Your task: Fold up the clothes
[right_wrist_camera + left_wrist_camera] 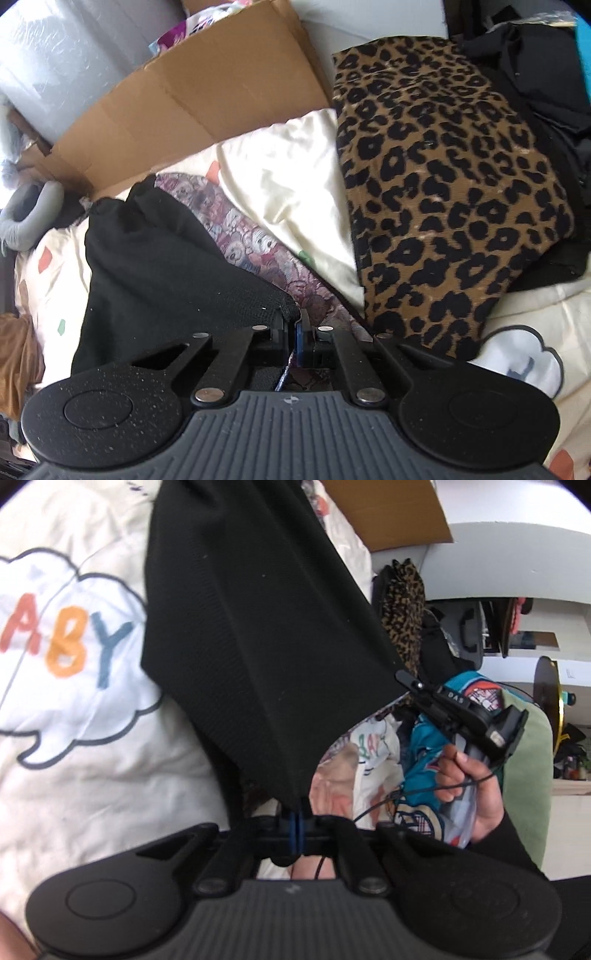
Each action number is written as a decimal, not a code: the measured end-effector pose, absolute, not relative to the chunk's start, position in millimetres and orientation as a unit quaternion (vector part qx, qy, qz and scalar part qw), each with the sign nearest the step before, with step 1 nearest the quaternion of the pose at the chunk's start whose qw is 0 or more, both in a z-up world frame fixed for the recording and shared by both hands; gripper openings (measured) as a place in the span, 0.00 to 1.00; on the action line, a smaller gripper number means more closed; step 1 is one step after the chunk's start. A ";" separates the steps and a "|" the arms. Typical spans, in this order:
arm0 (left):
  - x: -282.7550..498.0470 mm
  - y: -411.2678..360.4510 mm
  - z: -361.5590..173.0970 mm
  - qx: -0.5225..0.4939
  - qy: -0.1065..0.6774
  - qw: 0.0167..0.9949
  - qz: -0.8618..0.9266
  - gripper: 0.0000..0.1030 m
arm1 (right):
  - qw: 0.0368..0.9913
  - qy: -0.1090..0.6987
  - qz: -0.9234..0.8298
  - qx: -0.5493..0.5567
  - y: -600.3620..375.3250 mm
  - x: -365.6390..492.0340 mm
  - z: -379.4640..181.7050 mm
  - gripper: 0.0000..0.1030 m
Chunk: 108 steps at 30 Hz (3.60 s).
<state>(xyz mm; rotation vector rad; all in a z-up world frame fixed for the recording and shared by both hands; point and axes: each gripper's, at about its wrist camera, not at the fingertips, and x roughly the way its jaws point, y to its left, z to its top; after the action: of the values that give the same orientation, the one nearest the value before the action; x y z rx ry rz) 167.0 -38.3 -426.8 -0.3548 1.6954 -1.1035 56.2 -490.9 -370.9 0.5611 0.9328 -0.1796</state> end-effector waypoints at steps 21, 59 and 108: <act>158.3 -44.1 -477.7 -0.057 0.723 0.521 -0.450 0.01 | 0.827 0.468 -0.133 0.283 -519.6 36.9 -418.6 0.01; 222.2 -44.7 -417.1 0.016 0.721 0.554 -0.417 0.39 | 0.842 0.414 -0.165 0.304 -527.5 19.1 -389.9 0.27; 378.1 -245.3 -292.5 0.061 0.546 0.748 -0.373 0.49 | 0.915 0.344 -0.032 0.209 -456.8 94.7 -368.7 0.44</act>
<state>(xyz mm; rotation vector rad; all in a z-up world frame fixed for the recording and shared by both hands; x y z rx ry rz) 378.1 -245.3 -292.5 0.1343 1.1945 -0.8157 94.7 -456.8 -368.7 0.4295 0.7076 -0.0659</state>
